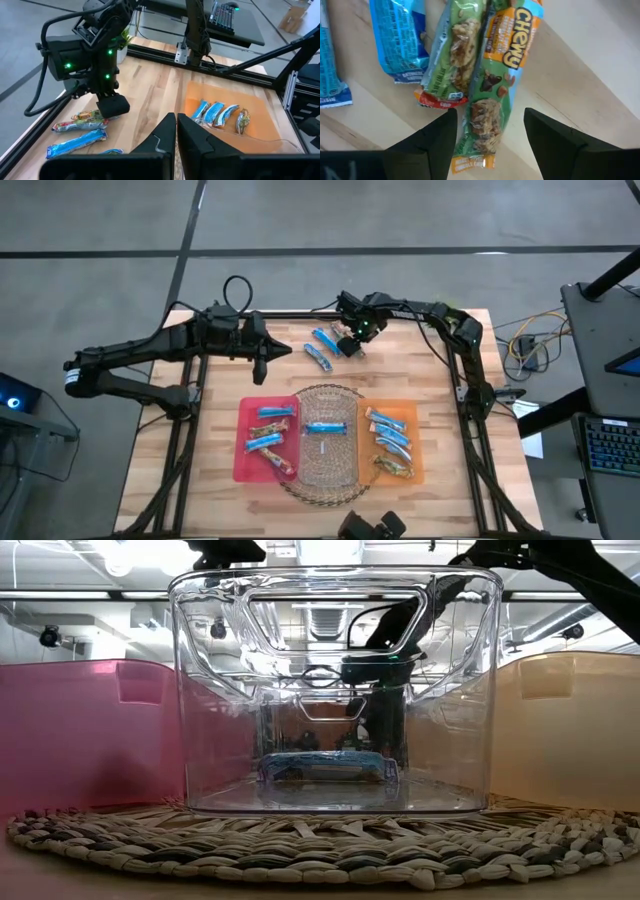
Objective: Pick and place Granola Bars by type
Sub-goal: Put the yellow granola bar into the orange bin
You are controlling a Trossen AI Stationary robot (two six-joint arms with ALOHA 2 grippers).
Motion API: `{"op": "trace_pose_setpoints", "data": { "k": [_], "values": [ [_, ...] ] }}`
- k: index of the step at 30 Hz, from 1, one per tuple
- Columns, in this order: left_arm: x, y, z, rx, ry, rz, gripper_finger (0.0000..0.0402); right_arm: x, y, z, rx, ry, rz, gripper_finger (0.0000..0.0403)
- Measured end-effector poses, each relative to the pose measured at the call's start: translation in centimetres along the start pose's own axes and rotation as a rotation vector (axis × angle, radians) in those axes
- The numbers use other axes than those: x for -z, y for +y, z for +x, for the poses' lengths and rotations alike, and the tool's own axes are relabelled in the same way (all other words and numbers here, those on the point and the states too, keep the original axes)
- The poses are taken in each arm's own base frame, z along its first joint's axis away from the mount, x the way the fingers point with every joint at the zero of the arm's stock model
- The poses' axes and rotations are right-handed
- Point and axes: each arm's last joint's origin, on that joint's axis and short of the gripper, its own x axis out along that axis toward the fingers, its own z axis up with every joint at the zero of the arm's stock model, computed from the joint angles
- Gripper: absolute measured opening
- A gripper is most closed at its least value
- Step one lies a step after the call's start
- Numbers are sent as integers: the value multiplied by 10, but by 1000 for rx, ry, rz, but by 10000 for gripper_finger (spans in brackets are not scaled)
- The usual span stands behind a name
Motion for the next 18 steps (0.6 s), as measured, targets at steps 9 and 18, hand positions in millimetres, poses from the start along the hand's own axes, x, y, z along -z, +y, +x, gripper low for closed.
{"op": "trace_pose_setpoints", "data": {
  "k": [9,18],
  "values": [
    [0,0,0,3,1,-5,0,3,0,5,-1,5,12,219],
    [0,0,0,3,1,-5,0,13,-4,17,25,50,67,219]
  ]
}}
